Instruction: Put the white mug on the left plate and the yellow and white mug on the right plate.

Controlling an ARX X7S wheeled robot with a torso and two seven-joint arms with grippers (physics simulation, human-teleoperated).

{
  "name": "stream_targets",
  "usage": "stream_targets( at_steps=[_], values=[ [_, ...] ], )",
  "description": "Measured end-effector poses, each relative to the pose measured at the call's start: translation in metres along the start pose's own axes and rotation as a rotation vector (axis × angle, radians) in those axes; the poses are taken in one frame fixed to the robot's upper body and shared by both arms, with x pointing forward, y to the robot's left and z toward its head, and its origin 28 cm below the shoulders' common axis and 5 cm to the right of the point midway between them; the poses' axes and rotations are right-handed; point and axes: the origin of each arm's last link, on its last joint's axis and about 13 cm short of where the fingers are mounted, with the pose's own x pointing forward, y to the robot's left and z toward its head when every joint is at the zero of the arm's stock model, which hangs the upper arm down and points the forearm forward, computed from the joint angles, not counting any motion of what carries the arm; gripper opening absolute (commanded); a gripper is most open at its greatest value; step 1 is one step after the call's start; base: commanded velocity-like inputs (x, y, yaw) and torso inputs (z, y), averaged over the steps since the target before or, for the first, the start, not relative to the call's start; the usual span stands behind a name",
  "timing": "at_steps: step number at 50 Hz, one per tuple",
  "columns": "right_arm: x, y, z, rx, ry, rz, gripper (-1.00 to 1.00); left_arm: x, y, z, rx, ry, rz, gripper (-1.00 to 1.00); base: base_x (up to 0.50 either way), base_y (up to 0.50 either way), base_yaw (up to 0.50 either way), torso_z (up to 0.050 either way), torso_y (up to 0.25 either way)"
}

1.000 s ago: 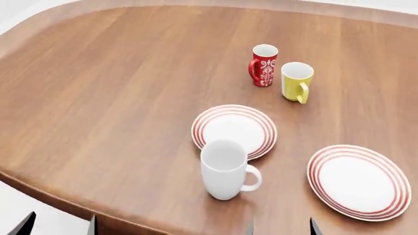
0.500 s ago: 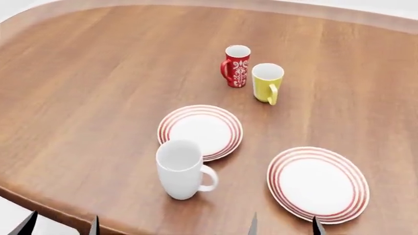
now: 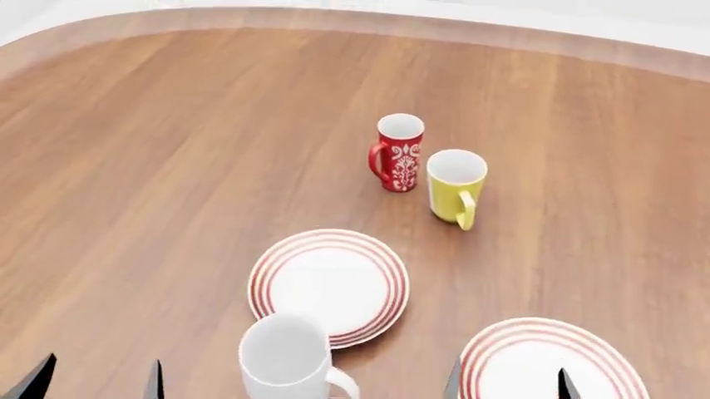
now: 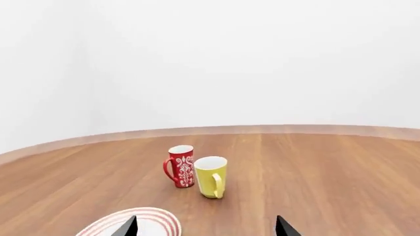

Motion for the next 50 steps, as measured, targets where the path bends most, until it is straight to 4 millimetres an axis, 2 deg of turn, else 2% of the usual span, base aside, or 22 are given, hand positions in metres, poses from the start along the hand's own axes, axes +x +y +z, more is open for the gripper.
stream_targets(
  at_steps=[22,36,42,50],
  values=[
    [-0.002,-0.002,0.003,0.001,-0.007,-0.006,1.0,0.003,0.006,0.007,-0.007,-0.012,0.029,1.0,0.48,0.12,0.0,0.0,0.0],
    [-0.005,-0.004,0.004,-0.028,-0.005,0.004,1.0,0.004,0.008,0.009,-0.014,-0.017,0.034,1.0,0.0,0.0,0.0,0.0,0.001],
    [-0.018,-0.016,0.011,-0.075,-0.009,0.022,1.0,0.004,0.008,0.013,-0.027,-0.025,0.049,1.0,0.0,0.0,0.0,0.0,0.0],
    [-0.045,-0.037,0.023,-0.148,-0.013,0.086,1.0,0.001,0.008,0.022,-0.05,-0.043,0.083,1.0,0.0,0.0,0.0,0.0,0.0]
  ],
)
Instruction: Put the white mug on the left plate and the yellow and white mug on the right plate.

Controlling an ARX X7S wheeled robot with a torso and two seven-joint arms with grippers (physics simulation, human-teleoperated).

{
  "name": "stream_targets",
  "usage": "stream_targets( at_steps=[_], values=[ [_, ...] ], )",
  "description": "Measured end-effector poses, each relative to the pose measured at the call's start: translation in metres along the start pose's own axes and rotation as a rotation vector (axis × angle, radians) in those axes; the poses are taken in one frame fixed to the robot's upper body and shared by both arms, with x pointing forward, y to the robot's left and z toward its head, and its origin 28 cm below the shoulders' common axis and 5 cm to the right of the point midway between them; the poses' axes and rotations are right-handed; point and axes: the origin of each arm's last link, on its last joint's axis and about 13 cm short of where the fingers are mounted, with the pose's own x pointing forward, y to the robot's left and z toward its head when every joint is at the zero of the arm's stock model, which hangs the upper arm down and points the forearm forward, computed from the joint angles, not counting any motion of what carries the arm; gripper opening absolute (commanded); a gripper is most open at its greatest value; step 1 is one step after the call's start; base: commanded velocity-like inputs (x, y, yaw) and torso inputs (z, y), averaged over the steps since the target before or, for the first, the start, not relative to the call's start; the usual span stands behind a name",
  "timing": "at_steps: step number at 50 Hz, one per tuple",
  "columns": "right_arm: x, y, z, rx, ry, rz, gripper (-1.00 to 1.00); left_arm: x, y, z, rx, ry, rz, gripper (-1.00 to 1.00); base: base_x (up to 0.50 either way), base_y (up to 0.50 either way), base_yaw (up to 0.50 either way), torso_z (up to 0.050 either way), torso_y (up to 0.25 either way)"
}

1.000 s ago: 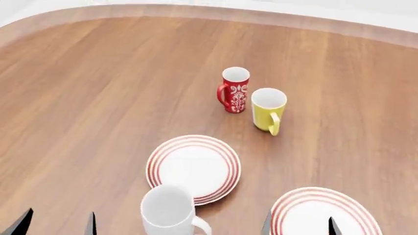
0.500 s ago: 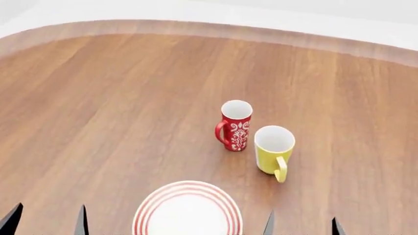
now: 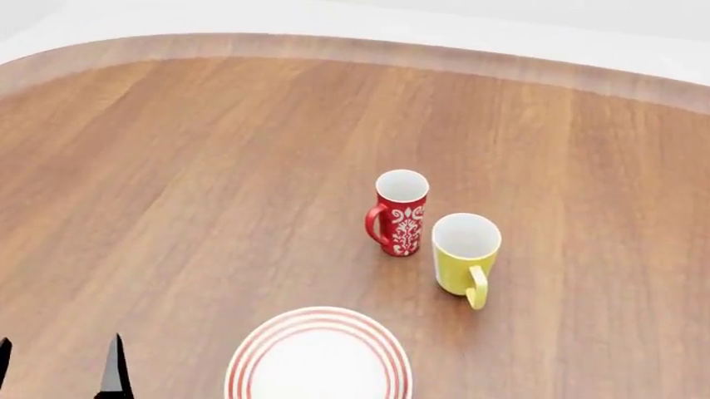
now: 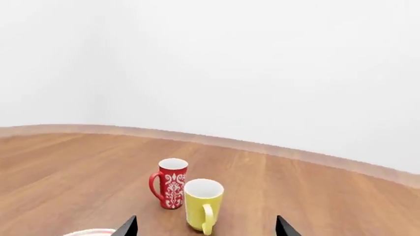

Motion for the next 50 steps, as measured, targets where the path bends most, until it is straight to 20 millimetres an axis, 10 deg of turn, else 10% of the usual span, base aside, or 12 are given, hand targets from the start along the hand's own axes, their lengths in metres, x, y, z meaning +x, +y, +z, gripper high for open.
stream_targets(
  at_steps=[19,50],
  values=[
    [-0.053,-0.01,0.012,-0.119,0.052,0.3,1.0,-0.004,0.006,0.011,-0.024,-0.02,0.055,1.0,0.0,0.0,0.0,0.0,0.0],
    [-0.07,-0.003,0.012,-0.19,0.124,0.544,1.0,-0.003,0.008,0.015,-0.033,-0.025,0.075,1.0,0.0,0.0,0.0,0.0,0.0]
  ],
)
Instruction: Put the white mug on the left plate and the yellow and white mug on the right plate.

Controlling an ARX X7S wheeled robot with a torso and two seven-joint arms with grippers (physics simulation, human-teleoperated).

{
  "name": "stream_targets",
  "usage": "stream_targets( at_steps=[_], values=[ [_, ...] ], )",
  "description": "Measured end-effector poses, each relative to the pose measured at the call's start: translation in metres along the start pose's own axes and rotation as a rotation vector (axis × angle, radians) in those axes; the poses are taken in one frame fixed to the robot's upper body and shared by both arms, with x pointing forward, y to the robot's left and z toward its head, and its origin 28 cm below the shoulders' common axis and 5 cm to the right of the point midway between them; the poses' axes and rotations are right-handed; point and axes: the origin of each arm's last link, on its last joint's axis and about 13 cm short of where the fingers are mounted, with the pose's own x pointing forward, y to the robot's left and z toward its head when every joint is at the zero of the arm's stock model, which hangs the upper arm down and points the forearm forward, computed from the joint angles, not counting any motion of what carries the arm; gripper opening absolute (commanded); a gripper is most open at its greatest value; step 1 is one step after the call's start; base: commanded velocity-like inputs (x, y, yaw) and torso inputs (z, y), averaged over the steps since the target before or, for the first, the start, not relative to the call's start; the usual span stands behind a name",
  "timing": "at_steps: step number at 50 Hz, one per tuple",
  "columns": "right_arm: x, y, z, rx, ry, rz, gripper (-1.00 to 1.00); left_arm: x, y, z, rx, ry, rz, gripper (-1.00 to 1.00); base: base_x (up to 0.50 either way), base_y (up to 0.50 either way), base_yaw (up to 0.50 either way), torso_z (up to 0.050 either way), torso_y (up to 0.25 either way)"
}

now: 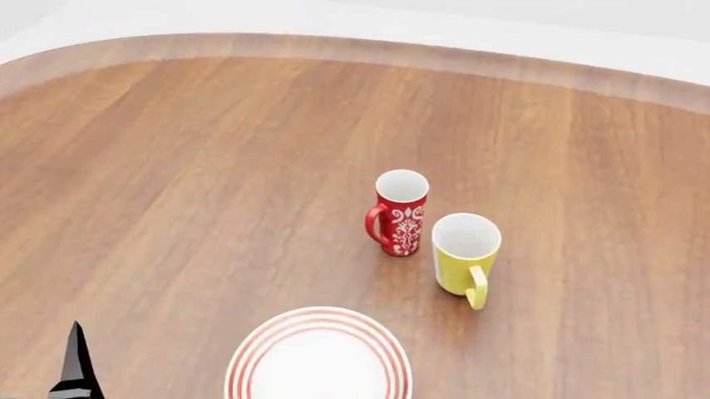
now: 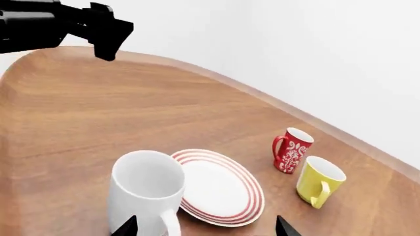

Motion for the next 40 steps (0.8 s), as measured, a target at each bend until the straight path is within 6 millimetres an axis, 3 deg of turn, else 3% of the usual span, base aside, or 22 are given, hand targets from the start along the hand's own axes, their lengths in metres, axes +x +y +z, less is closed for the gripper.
stream_targets(
  at_steps=[17,40],
  values=[
    [0.012,-0.014,0.002,0.046,0.072,0.101,1.0,-0.004,0.004,0.008,-0.02,-0.047,0.018,1.0,0.0,0.0,0.0,0.0,0.0],
    [0.011,-0.021,0.008,0.058,0.101,0.122,1.0,-0.005,0.037,0.056,-0.082,-0.316,0.266,1.0,0.0,0.0,0.0,0.0,0.0]
  ],
)
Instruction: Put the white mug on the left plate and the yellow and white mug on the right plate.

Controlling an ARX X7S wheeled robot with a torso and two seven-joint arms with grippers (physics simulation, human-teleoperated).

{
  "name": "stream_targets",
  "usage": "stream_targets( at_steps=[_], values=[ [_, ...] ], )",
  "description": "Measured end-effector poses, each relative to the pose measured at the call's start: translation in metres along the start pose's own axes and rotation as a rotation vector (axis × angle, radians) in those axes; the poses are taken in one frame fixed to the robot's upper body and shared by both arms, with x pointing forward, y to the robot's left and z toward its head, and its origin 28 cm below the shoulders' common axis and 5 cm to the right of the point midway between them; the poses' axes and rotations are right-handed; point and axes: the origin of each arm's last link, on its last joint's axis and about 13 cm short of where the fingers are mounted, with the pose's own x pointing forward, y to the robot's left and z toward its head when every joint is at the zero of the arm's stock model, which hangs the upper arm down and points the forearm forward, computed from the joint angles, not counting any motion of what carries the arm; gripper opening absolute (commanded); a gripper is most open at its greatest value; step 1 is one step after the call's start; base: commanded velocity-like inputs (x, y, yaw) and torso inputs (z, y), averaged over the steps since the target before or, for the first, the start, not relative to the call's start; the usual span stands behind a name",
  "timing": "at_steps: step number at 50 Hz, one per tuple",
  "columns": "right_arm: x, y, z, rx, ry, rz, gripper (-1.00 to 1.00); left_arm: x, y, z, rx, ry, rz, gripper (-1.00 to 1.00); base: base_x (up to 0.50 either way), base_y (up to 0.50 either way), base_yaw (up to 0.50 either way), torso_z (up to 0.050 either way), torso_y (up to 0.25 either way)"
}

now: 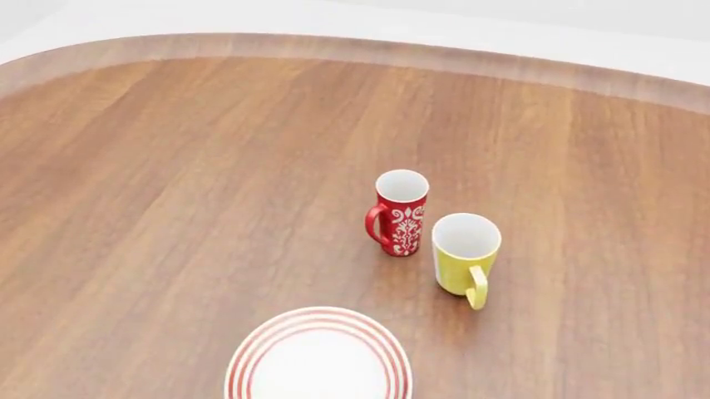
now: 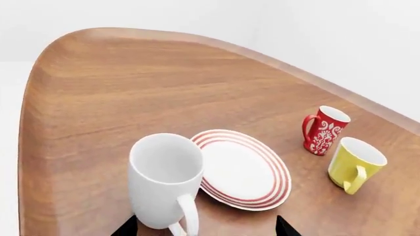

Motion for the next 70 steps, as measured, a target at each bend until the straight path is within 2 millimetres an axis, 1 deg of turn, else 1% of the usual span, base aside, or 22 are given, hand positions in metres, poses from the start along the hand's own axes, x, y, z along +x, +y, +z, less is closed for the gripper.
stream_targets(
  at_steps=[13,30,45,57,70],
  values=[
    [0.009,-0.017,0.0,0.009,0.039,0.008,1.0,0.004,0.007,0.009,-0.01,-0.043,0.056,1.0,0.0,0.0,0.0,0.0,0.0],
    [0.023,-0.038,-0.001,0.018,0.117,0.039,1.0,0.003,0.008,0.012,-0.012,-0.052,0.063,1.0,0.0,0.0,0.0,0.0,0.0],
    [0.044,-0.053,0.002,0.011,0.174,0.074,1.0,0.002,0.008,0.013,-0.014,-0.053,0.061,1.0,0.0,0.0,0.0,0.0,0.0],
    [0.065,-0.059,0.003,0.007,0.209,0.11,1.0,0.001,0.009,0.014,-0.017,-0.053,0.064,1.0,0.0,0.0,0.0,0.0,0.0],
    [0.083,-0.055,-0.006,-0.002,0.251,0.183,1.0,0.001,0.01,0.016,-0.022,-0.052,0.068,1.0,0.0,0.0,0.0,0.0,0.0]
  ],
)
